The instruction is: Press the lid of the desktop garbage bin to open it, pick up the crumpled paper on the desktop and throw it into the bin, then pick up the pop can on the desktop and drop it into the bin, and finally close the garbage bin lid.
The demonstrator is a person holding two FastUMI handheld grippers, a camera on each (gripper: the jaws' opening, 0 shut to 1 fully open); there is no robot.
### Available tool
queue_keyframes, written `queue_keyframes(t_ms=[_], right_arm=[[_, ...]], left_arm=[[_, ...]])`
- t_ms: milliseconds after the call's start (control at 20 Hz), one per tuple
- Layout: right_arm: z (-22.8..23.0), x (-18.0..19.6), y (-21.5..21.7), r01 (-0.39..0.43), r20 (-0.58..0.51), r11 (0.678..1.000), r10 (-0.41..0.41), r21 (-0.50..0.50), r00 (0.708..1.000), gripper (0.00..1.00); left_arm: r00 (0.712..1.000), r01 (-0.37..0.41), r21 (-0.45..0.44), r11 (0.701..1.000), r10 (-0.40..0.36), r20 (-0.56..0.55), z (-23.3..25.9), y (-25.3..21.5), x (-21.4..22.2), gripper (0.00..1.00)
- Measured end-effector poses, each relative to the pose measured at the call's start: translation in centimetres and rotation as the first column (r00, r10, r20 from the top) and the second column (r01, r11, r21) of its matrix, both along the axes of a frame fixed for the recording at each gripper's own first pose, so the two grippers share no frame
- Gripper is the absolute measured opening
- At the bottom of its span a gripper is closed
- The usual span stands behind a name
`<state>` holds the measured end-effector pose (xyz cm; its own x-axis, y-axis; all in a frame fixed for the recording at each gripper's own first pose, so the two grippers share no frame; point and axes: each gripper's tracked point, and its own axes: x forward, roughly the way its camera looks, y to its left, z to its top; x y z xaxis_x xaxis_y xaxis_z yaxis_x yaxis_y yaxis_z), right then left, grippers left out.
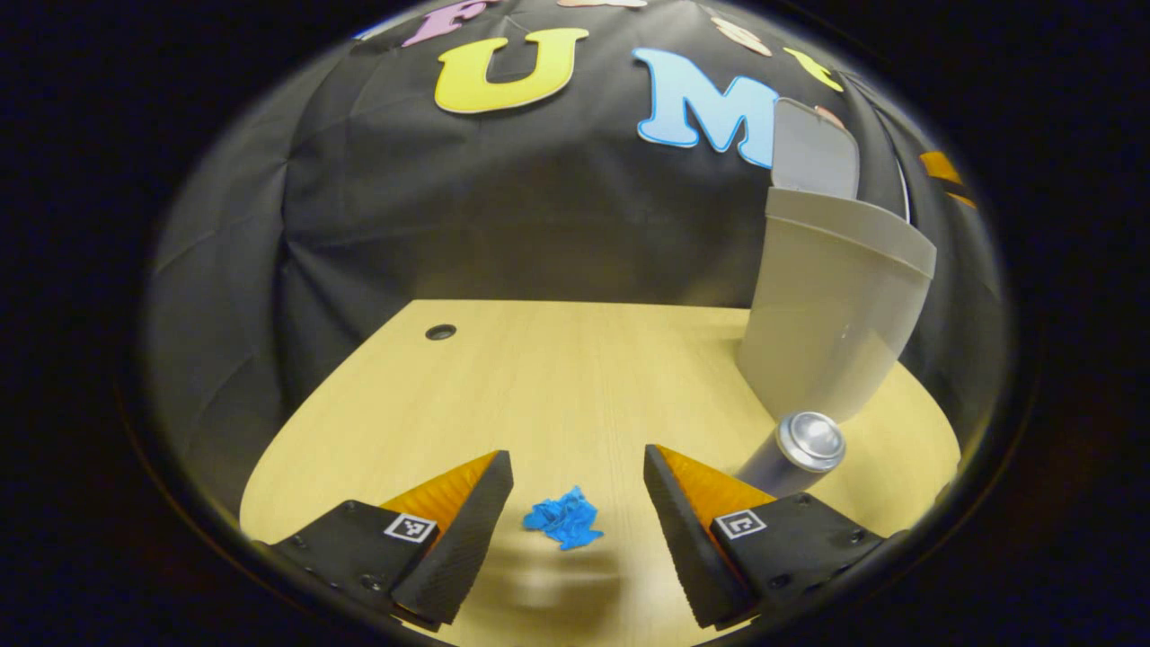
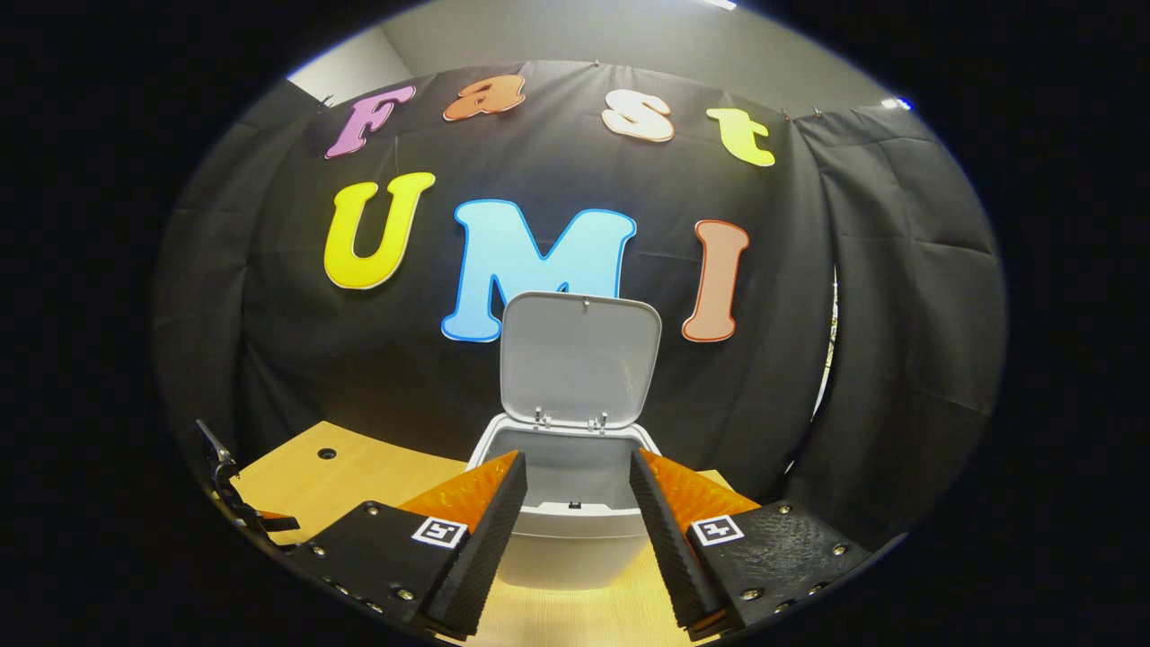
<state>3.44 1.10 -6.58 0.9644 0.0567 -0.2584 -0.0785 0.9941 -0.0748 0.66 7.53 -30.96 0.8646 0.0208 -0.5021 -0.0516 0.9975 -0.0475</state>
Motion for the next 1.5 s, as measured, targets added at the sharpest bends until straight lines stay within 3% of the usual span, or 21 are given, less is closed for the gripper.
queue_keyframes(t_ms=[950,1350,1400,1500], right_arm=[[-2.7,0.6,-0.1,0.029,-0.081,0.999,-0.032,-0.036,0.996,0.76],[-3.7,0.4,-0.6,0.039,-0.109,0.999,-0.041,-0.020,0.993,0.76],[-3.8,0.4,-0.5,0.039,-0.114,0.999,-0.041,-0.016,0.993,0.76],[-4.0,0.4,-0.4,0.035,-0.118,0.999,-0.036,-0.016,0.992,0.76]], left_arm=[[0.981,-0.009,-0.034,0.999,0.002,-0.194,-8.1,0.7,-0.5,0.98],[0.978,0.011,0.034,0.999,-0.004,-0.209,-9.1,0.6,-0.7,0.98],[0.979,0.008,0.040,0.999,0.000,-0.204,-8.8,0.6,-0.6,0.96],[0.979,-0.001,0.044,0.999,0.010,-0.206,-9.0,0.9,-0.5,0.82]])
